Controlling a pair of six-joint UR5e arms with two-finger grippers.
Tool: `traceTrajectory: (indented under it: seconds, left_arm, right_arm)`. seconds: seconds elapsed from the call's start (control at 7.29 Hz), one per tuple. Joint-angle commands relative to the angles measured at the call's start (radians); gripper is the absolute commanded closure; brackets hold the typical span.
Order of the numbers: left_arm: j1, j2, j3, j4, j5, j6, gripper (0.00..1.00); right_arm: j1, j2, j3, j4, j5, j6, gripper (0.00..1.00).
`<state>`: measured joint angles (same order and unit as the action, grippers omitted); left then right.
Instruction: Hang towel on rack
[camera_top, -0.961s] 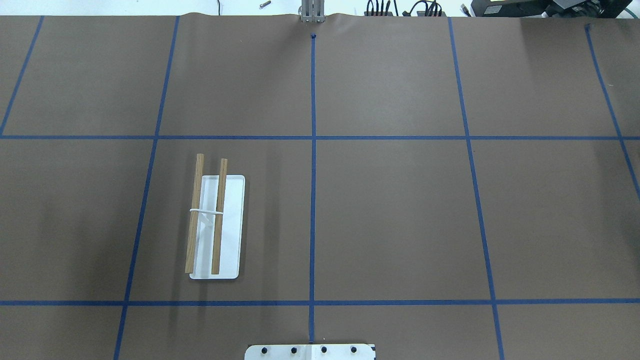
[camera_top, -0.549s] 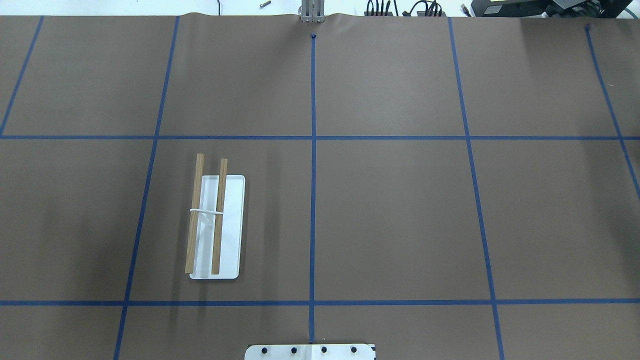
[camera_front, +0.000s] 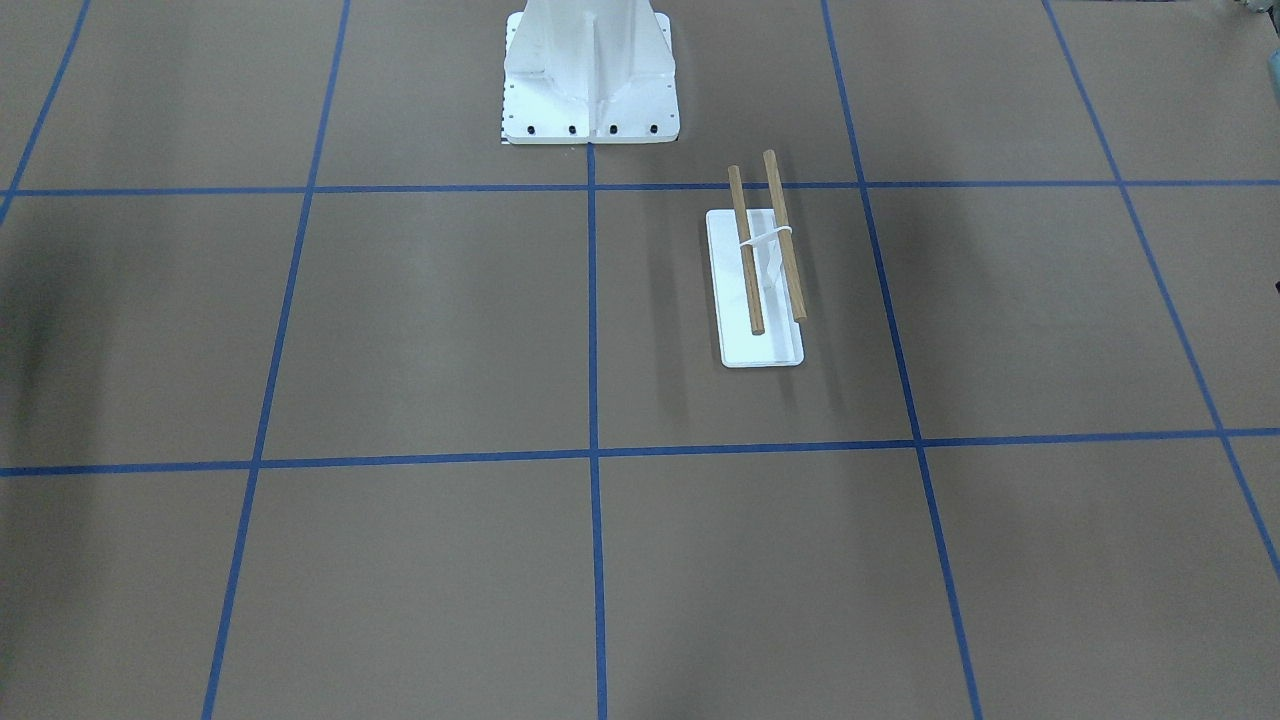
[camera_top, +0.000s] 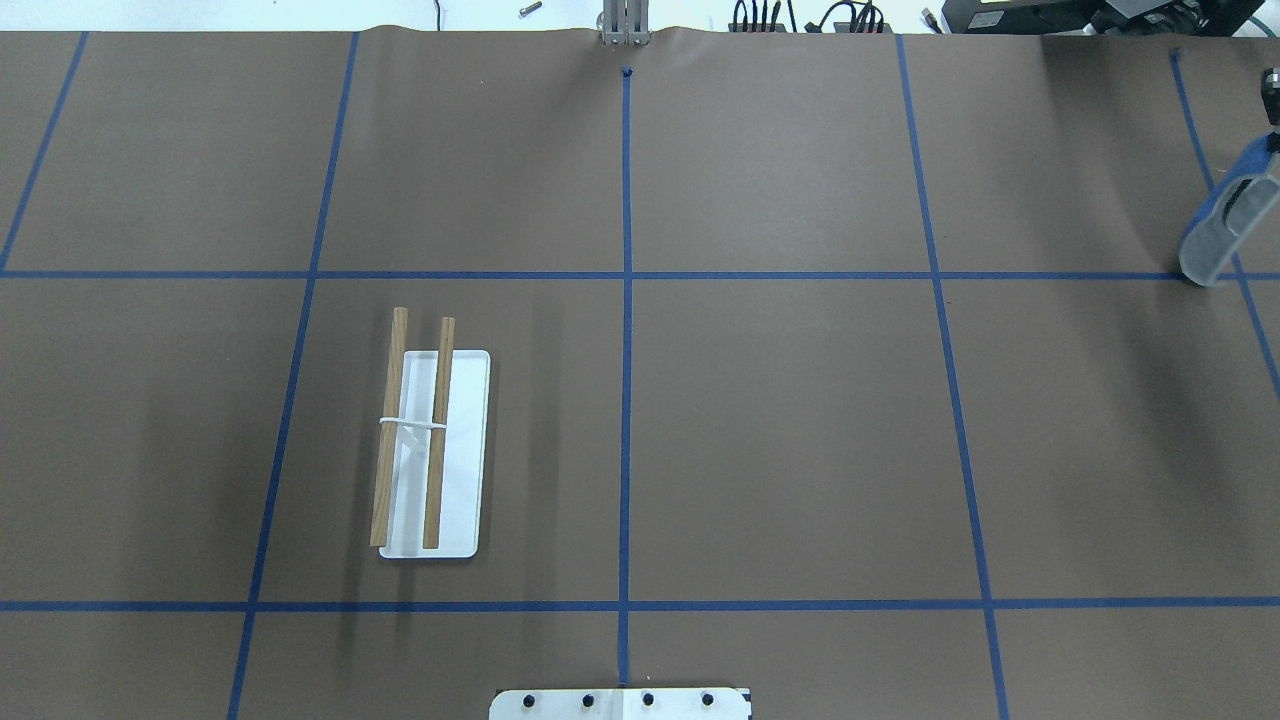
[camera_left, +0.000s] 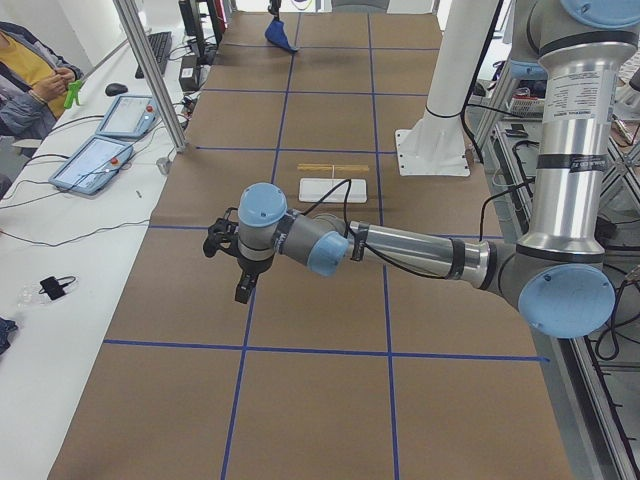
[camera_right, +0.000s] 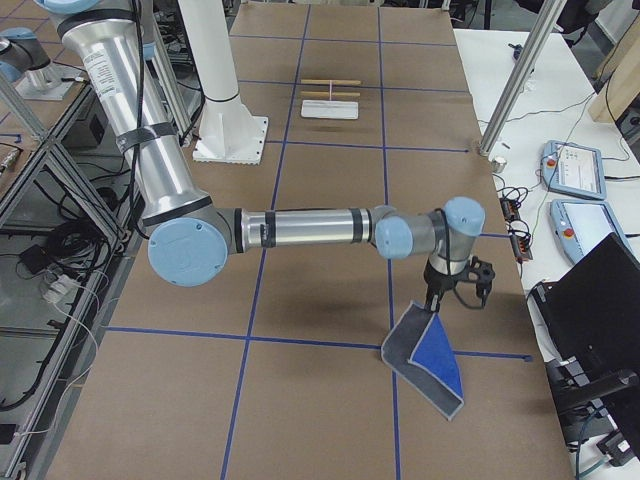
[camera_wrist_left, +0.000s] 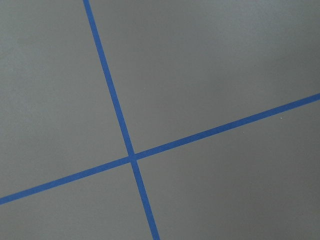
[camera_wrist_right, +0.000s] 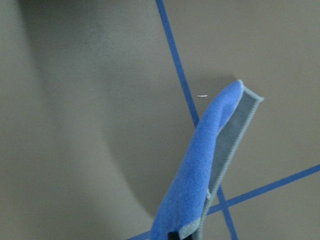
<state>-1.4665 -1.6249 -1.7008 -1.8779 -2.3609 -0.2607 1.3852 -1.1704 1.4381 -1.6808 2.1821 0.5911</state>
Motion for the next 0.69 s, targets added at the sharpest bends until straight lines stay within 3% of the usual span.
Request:
traceTrajectory:
  seconds: [0.0,0.41,0.55]
  left_arm:
    - [0.002,-0.093,0.003,0.0,-0.098,-0.216,0.02]
    - [0.002,-0.139,-0.022,-0.001,-0.141,-0.291,0.02]
    - [0.002,-0.145,-0.004,-0.003,-0.143,-0.328,0.02]
  right_arm:
    - [-0.041,0.067,0.248,-0.225,0.113,0.209,1.0]
    - [-0.196,0.193,0.395,-0.223,0.142,0.653,1.0]
    - [-0.24,0.208,0.459,-0.221,0.139,0.717,1.0]
